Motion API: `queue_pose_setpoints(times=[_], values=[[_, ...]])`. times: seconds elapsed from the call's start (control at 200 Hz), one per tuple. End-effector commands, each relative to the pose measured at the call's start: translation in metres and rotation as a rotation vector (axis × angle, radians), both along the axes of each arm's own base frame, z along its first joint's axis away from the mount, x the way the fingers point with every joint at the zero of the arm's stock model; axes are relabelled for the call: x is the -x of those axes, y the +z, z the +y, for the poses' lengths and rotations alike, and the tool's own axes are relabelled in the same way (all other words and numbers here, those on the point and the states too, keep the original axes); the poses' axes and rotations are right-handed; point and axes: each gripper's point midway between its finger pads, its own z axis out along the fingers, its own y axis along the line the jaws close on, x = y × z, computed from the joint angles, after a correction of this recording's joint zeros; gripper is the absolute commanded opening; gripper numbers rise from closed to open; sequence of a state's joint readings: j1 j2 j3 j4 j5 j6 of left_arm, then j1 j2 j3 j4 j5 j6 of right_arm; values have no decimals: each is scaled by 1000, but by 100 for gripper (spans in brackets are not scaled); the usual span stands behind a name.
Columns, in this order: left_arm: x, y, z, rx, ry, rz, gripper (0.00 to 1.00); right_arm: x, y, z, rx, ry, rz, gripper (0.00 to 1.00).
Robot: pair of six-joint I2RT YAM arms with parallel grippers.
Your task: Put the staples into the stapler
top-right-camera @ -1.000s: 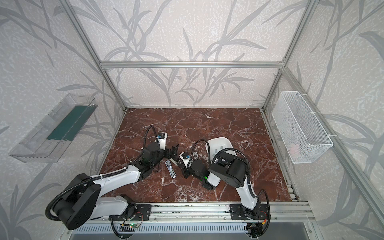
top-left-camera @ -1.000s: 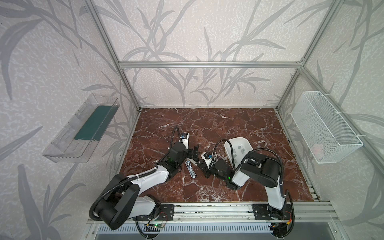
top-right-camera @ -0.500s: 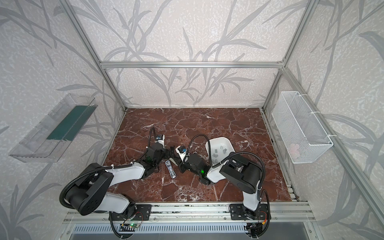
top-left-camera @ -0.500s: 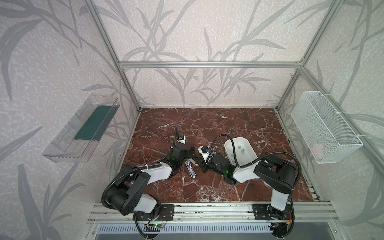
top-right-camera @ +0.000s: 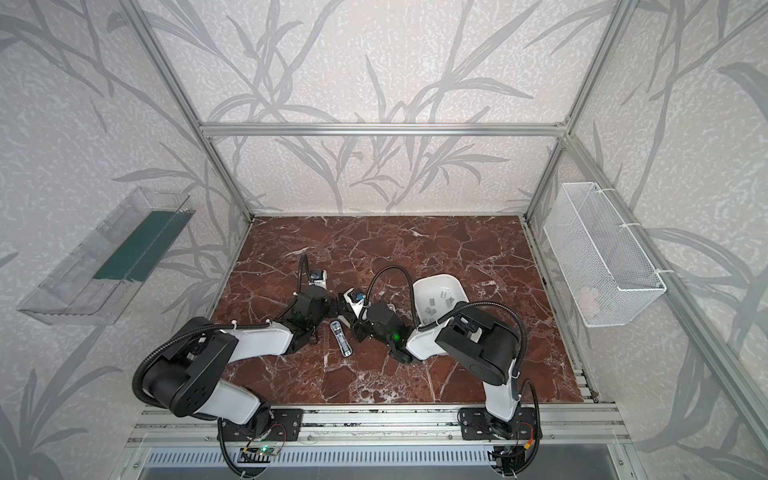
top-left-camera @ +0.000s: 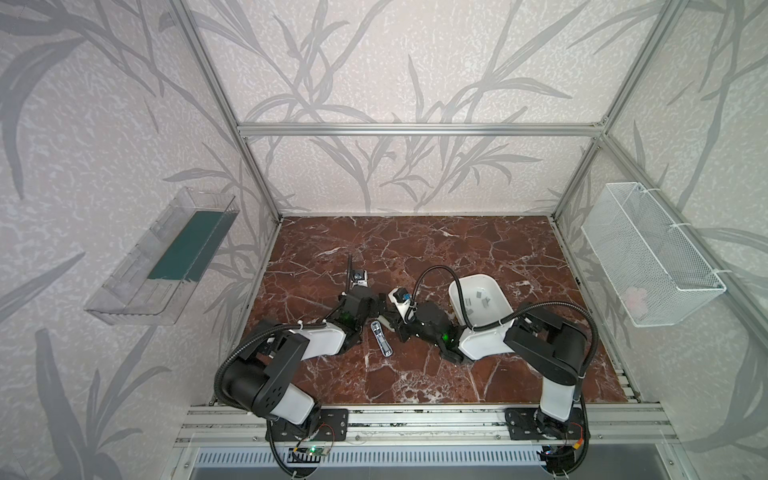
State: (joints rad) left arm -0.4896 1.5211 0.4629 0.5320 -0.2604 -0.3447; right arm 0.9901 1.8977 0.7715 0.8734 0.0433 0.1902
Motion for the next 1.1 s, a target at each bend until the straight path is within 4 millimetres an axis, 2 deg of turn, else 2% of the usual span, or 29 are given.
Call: queue_pose_setpoints(times=[0.0,0.365,0.835,1.095], values=[[-3,-4,-2,21,6,10,99,2,-29,-5,54,-5,41,25],[-4,-12,0,20,10,22,99,14,-55,-12,100,-12,41,24],[-5,-13,-3,30,-3,22,98,18,-101,-30,195,-44,83,22],[-6,-16,-6,39,-15,26,98,25,-136,-46,275,-50,101,21]])
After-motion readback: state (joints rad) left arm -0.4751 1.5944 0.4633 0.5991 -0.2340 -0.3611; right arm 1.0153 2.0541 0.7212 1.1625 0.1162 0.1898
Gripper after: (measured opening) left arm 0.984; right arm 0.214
